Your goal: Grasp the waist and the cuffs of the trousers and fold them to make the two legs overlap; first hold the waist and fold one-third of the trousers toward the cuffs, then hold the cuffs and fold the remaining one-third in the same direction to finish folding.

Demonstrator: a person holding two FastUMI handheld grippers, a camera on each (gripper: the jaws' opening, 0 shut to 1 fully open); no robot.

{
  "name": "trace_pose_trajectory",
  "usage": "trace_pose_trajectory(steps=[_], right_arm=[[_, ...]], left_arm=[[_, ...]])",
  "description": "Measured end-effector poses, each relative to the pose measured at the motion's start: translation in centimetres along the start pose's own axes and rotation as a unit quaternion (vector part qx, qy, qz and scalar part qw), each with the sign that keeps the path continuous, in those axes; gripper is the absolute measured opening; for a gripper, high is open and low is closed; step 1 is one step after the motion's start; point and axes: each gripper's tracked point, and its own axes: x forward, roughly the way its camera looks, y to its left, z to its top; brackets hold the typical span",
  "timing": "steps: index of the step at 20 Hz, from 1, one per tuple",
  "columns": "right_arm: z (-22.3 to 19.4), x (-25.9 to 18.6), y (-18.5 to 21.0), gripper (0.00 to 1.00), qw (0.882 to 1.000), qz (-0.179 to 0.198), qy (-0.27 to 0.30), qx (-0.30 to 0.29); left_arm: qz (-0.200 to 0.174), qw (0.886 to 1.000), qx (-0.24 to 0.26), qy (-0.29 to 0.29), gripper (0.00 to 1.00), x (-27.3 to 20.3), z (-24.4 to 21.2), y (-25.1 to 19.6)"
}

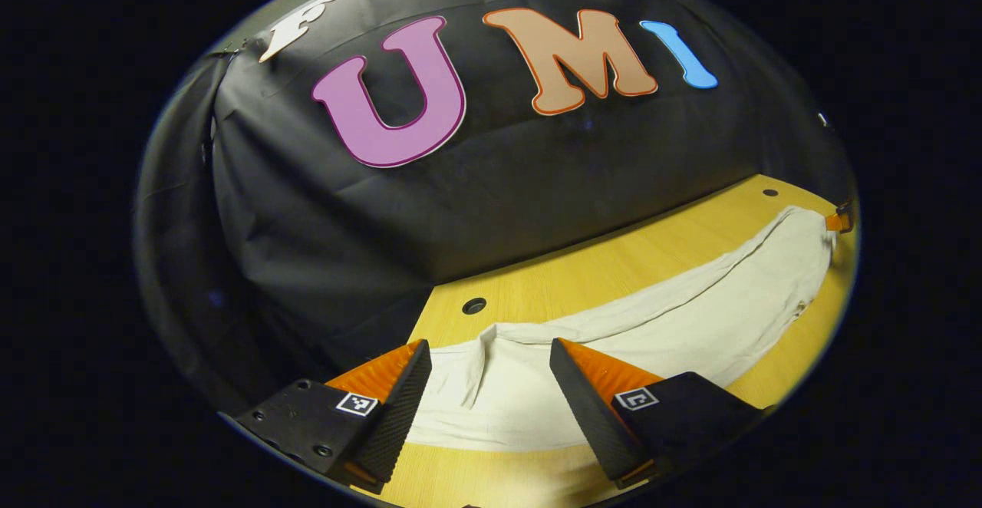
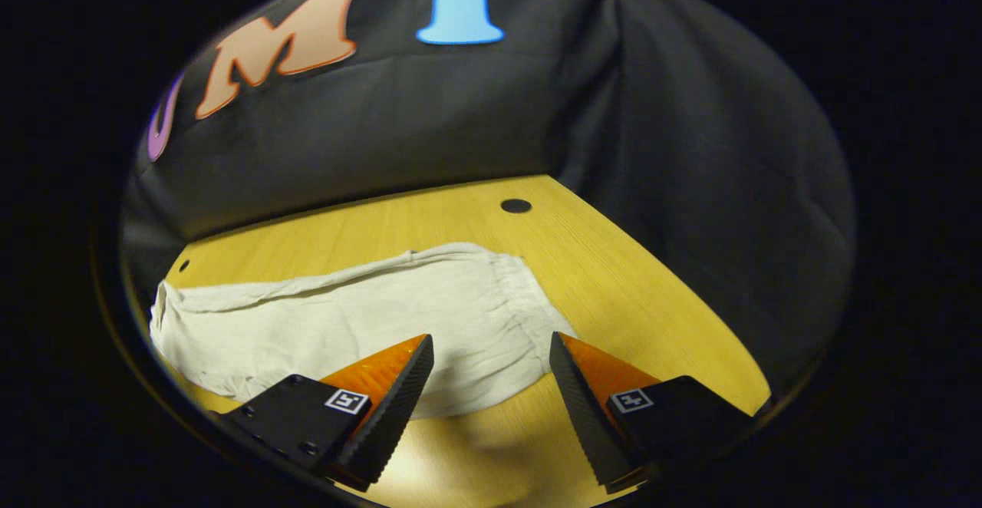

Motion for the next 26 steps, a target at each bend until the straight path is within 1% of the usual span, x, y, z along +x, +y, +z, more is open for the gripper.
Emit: trace_pose_trajectory(steps=[1, 3, 4, 6, 7, 8, 9, 10, 11, 12, 13, 14, 15, 16, 17, 18, 20, 22, 23, 24, 26], right_arm=[[-0.3, 0.1, -0.9, 0.98, 1.000, -0.011, 0.007, 0.018], [-0.9, 0.6, -1.9, 0.99, 0.998, -0.025, 0.023, 0.047], [-1.3, 1.0, -2.3, 0.98, 0.997, -0.028, 0.030, 0.061], [-1.6, 1.6, -2.6, 0.97, 0.995, -0.029, 0.042, 0.089], [-1.5, 1.8, -2.6, 0.94, 0.993, -0.027, 0.045, 0.103], [-1.6, 2.2, -2.4, 0.97, 0.992, -0.023, 0.049, 0.115], [-1.9, 2.6, -2.3, 0.97, 0.990, -0.022, 0.057, 0.125], [-2.4, 2.9, -2.1, 0.93, 0.988, -0.020, 0.073, 0.135], [-2.0, 3.0, -2.5, 0.93, 0.988, -0.028, 0.064, 0.138], [-2.5, 3.2, -3.1, 0.87, 0.987, -0.034, 0.078, 0.139], [-2.4, 3.1, -3.3, 0.77, 0.987, -0.032, 0.080, 0.137], [-2.4, 3.4, -2.9, 0.54, 0.987, -0.018, 0.084, 0.136], [-2.9, 2.9, -2.5, 0.48, 0.985, -0.007, 0.100, 0.137], [-2.4, 3.1, -2.7, 0.27, 0.985, -0.007, 0.094, 0.142], [-2.6, 3.2, -2.7, 0.16, 0.984, -0.002, 0.100, 0.144], [-2.4, 3.1, -2.6, 0.19, 0.984, 0.005, 0.101, 0.144], [-2.1, 3.1, -3.2, 0.19, 0.987, 0.003, 0.095, 0.132], [-1.7, 2.8, -2.9, 0.19, 0.989, -0.004, 0.087, 0.121], [-1.6, 2.7, -2.8, 0.14, 0.990, -0.004, 0.082, 0.119], [-1.0, 2.4, -2.8, 0.19, 0.990, -0.002, 0.074, 0.117], [0.2, 1.7, -2.9, 0.19, 0.992, 0.011, 0.054, 0.112]], left_arm=[[0.000, 1.000, 0.003, 0.000, 0.95, -0.3, 0.1, -0.1], [0.003, 1.000, 0.011, 0.005, 0.96, -1.2, -0.5, -0.5], [0.003, 1.000, 0.013, 0.009, 0.95, -1.7, -0.9, -0.8], [0.004, 1.000, 0.011, 0.015, 0.96, -2.4, -1.5, -1.0], [0.005, 1.000, 0.009, 0.017, 0.96, -2.3, -1.4, -1.0], [0.006, 1.000, 0.007, 0.020, 0.96, -2.5, -1.5, -1.0], [0.008, 1.000, 0.005, 0.020, 0.96, -2.6, -1.6, -1.2], [0.010, 1.000, 0.003, 0.018, 0.96, -2.8, -1.4, -1.2], [0.011, 1.000, 0.003, 0.017, 0.96, -3.1, -1.5, -1.4], [0.012, 1.000, 0.004, 0.017, 0.96, -3.3, -1.5, -1.4], [0.012, 1.000, 0.006, 0.017, 0.96, -3.2, -1.3, -1.6], [0.013, 1.000, 0.007, 0.018, 0.96, -3.3, -1.3, -1.7], [0.013, 1.000, 0.007, 0.017, 0.96, -3.3, -1.3, -1.8], [0.014, 1.000, 0.006, 0.018, 0.96, -3.6, -1.2, -2.0], [0.014, 1.000, 0.004, 0.020, 0.96, -3.7, -1.3, -2.2], [0.013, 1.000, 0.002, 0.020, 0.96, -3.9, -1.2, -2.3], [0.014, 1.000, -0.001, 0.019, 0.96, -4.4, -1.3, -2.7], [0.017, 1.000, -0.008, 0.019, 0.96, -4.9, -1.3, -3.0], [0.019, 1.000, -0.013, 0.020, 0.96, -5.3, -1.4, -3.1], [0.021, 0.999, -0.018, 0.020, 0.96, -5.7, -1.3, -3.1], [0.028, 0.999, -0.026, 0.021, 0.96, -6.4, -1.5, -3.0]])
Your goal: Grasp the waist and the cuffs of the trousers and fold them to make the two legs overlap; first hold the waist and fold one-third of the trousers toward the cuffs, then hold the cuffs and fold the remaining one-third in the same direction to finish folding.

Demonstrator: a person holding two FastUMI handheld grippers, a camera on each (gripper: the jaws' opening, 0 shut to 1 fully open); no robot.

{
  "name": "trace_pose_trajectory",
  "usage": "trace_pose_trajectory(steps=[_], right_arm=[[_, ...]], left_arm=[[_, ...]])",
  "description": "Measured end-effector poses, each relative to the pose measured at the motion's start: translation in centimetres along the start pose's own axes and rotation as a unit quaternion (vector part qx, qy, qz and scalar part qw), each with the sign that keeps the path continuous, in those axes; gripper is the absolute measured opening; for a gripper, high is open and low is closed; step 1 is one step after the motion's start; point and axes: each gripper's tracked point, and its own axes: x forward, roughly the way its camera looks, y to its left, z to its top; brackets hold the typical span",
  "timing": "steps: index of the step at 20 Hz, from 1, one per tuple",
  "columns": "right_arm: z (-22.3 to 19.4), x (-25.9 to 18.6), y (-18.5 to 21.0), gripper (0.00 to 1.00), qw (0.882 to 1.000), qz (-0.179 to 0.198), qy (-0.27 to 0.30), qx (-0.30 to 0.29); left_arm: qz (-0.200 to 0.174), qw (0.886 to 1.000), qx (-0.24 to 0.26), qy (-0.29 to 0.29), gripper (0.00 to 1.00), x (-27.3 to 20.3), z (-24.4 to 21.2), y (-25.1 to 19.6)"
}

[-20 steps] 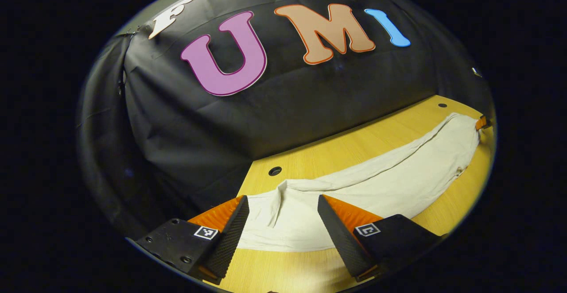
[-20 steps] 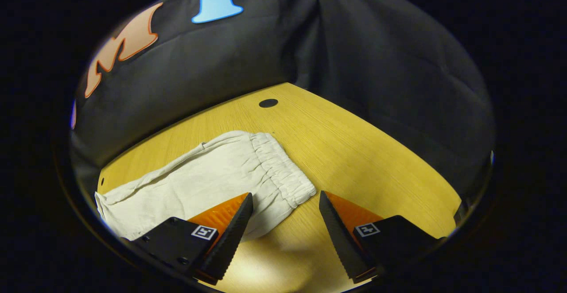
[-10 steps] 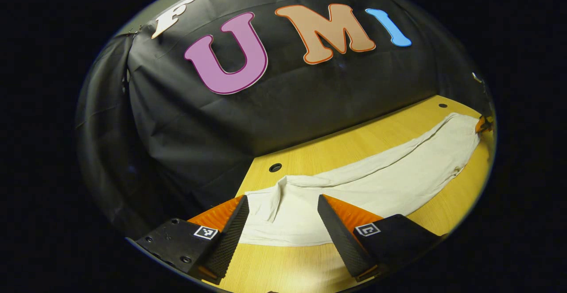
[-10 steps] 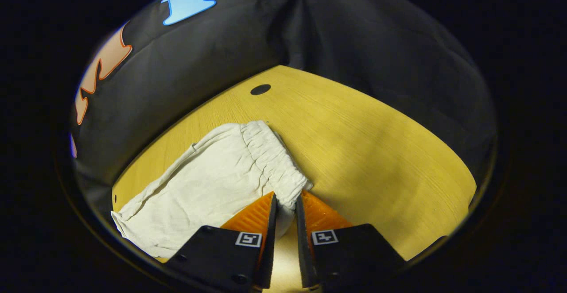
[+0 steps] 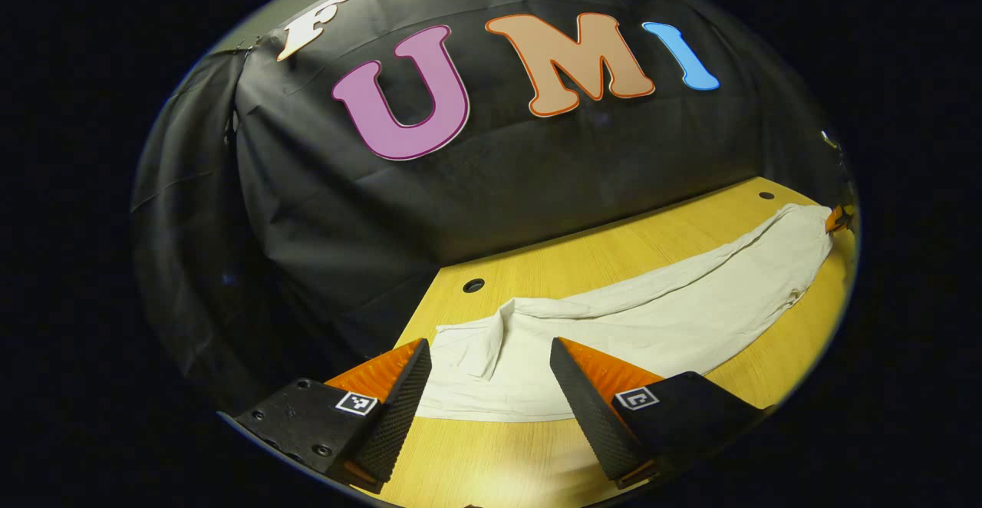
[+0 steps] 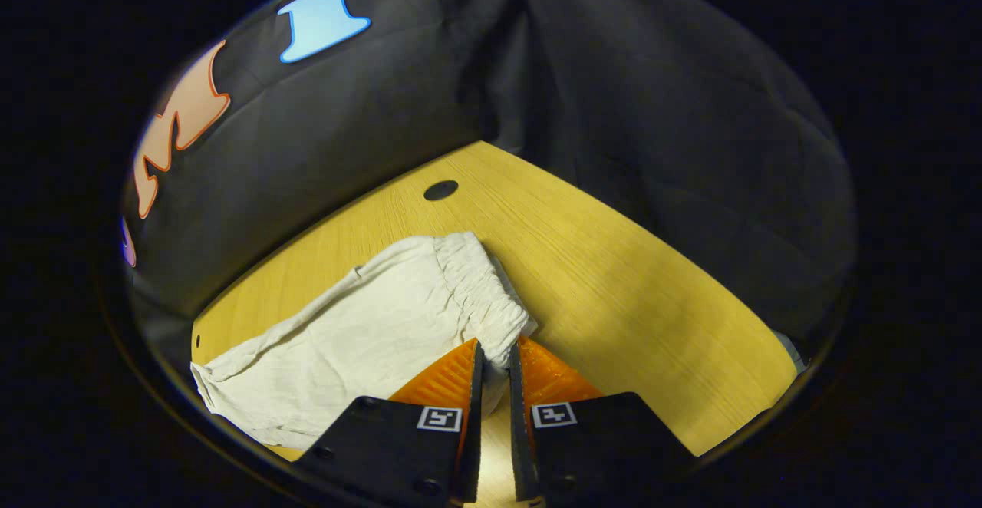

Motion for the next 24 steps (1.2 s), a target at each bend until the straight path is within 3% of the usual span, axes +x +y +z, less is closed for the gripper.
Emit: trace_pose_trajectory(steps=[7, 17, 24], right_arm=[[5.2, -4.9, 0.9, 0.19, 0.996, 0.056, -0.065, -0.026], [4.5, -3.5, 1.0, 0.19, 0.982, 0.131, -0.125, -0.060], [4.0, -3.4, 0.5, 0.19, 0.972, 0.179, -0.130, -0.077]], left_arm=[[-0.003, 1.000, -0.024, -0.006, 0.96, 0.0, -0.3, 1.6], [-0.005, 0.999, -0.041, 0.004, 0.96, 1.5, -2.7, 7.5], [-0.002, 0.999, -0.042, 0.013, 0.96, 2.5, -4.5, 11.4]])
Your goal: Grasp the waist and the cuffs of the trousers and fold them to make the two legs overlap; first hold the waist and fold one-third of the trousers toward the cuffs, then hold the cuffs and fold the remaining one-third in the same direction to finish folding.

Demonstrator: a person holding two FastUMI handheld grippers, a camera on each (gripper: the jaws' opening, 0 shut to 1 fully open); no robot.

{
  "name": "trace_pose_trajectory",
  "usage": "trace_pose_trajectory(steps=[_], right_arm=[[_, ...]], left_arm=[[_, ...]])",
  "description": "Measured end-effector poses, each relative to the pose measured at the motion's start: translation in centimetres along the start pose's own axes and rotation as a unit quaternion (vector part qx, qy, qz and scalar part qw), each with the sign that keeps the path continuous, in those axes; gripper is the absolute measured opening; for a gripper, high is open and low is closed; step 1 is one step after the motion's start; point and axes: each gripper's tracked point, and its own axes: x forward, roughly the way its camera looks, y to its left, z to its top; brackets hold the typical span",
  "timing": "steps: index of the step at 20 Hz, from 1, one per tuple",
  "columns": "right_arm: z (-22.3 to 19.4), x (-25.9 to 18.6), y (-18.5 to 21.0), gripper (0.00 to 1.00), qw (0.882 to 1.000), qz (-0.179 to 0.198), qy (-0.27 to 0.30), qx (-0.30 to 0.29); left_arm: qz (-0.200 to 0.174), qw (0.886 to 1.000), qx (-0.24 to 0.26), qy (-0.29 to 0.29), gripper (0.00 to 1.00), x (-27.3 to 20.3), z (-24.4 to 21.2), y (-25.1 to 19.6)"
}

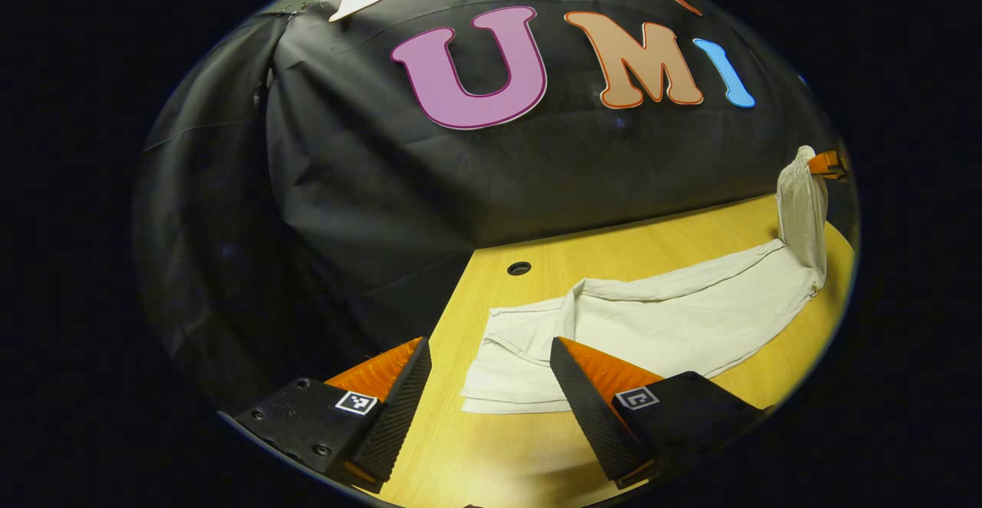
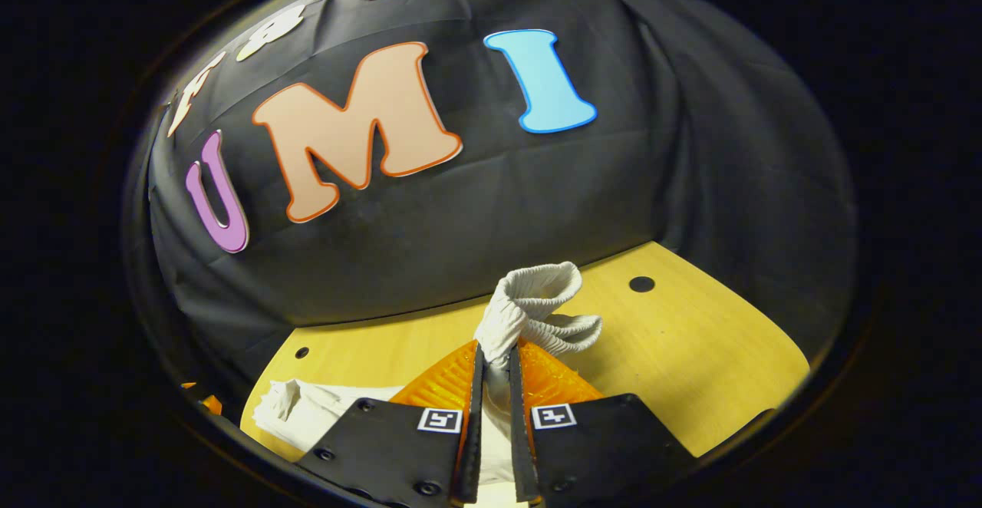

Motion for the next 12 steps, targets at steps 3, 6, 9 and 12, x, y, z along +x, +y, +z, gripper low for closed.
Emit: trace_pose_trajectory(steps=[3, 6, 9, 12], right_arm=[[0.1, -0.5, 0.1, 0.19, 1.000, 0.021, 0.008, -0.020], [-0.2, -0.5, -0.3, 0.19, 0.998, 0.044, 0.017, -0.050], [-0.3, -0.7, -1.0, 0.19, 0.993, 0.066, 0.035, -0.087], [-0.7, -0.8, -0.7, 0.19, 0.987, 0.080, 0.060, -0.122]], left_arm=[[-0.002, 1.000, 0.001, 0.000, 0.96, 0.5, -0.4, 1.3], [-0.006, 1.000, 0.001, 0.005, 0.96, 1.0, -1.2, 2.2], [-0.011, 1.000, -0.007, 0.013, 0.96, 1.5, -2.2, 2.9], [-0.018, 0.999, -0.010, 0.025, 0.96, 2.2, -3.4, 3.3]])
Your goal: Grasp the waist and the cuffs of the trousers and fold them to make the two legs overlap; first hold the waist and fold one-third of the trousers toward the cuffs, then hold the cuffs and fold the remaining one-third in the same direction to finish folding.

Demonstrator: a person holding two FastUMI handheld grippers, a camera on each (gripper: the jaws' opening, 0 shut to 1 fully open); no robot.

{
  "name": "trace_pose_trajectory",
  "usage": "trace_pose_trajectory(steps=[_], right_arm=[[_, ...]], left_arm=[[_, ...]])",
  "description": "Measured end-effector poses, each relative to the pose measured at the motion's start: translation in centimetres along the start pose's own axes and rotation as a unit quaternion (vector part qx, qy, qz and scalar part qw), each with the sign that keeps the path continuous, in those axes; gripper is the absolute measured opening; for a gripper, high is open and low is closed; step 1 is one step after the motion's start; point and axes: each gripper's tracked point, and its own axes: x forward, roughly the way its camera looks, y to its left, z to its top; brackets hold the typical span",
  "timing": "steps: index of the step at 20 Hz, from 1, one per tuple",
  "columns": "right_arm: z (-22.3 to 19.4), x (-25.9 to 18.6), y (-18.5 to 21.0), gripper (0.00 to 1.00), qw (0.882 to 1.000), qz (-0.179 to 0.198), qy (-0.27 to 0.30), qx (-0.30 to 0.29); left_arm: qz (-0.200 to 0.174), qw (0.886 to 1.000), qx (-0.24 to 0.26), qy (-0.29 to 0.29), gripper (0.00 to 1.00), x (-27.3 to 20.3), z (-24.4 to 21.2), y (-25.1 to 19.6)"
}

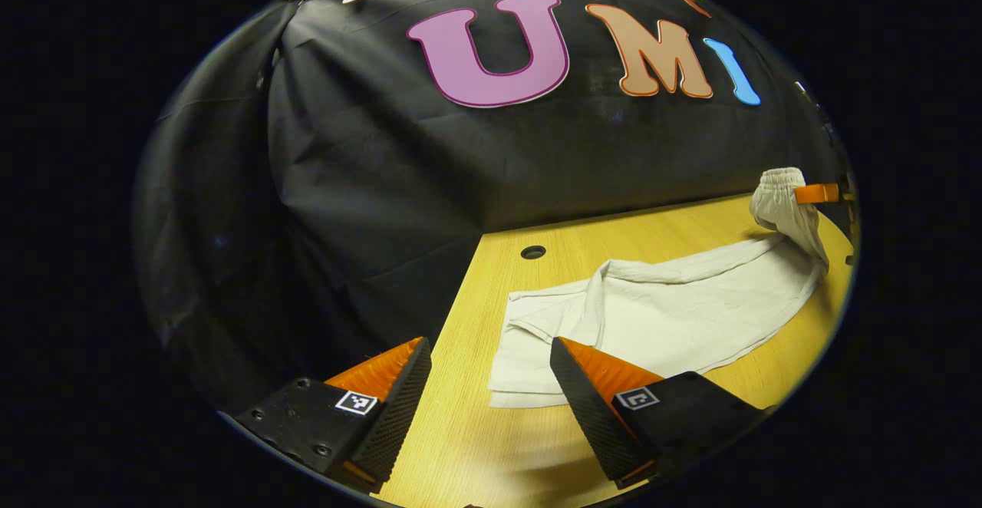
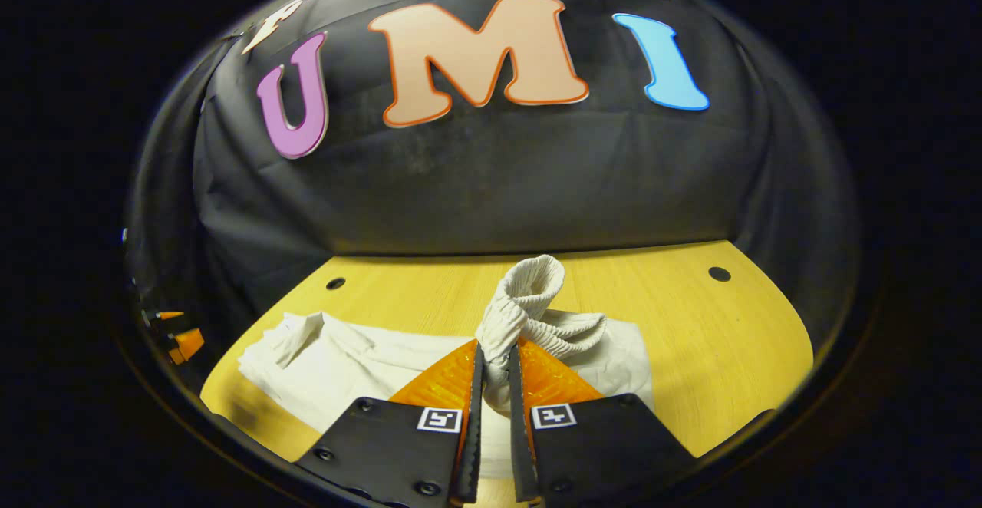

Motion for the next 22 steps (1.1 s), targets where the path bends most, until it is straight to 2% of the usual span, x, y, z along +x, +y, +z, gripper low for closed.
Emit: trace_pose_trajectory(steps=[5, 7, 8, 9, 10, 12, 13, 15, 22], right_arm=[[0.2, -0.1, -0.1, 0.19, 0.997, 0.006, 0.048, -0.058], [0.4, -0.4, -0.1, 0.22, 0.995, 0.007, 0.067, -0.075], [0.6, -0.6, -0.3, 0.29, 0.994, 0.009, 0.075, -0.082], [0.0, -0.5, -0.6, 0.25, 0.993, 0.013, 0.082, -0.087], [-0.3, -0.4, -0.8, 0.41, 0.992, 0.018, 0.090, -0.090], [-0.4, -0.2, -1.5, 0.48, 0.990, 0.020, 0.098, -0.097], [-0.5, -0.1, -2.1, 0.58, 0.990, 0.015, 0.097, -0.101], [-0.6, -0.6, -2.1, 0.96, 0.990, 0.008, 0.096, -0.106], [-0.4, -1.6, -2.5, 0.98, 0.987, -0.002, 0.105, -0.120]], left_arm=[[-0.016, 1.000, -0.011, 0.023, 0.96, 2.0, -2.0, 0.4], [-0.024, 0.999, -0.019, 0.036, 0.96, 2.8, -3.4, 0.4], [-0.028, 0.998, -0.024, 0.042, 0.96, 3.2, -3.9, 0.3], [-0.031, 0.998, -0.030, 0.047, 0.97, 3.5, -4.4, 0.3], [-0.035, 0.997, -0.036, 0.051, 0.97, 4.0, -5.0, 0.2], [-0.043, 0.996, -0.048, 0.059, 0.97, 4.6, -5.9, -0.2], [-0.046, 0.996, -0.054, 0.061, 0.97, 4.9, -6.3, -0.3], [-0.050, 0.994, -0.063, 0.068, 0.97, 5.4, -7.1, -0.4], [-0.070, 0.989, -0.075, 0.104, 0.97, 7.8, -9.4, -2.3]])
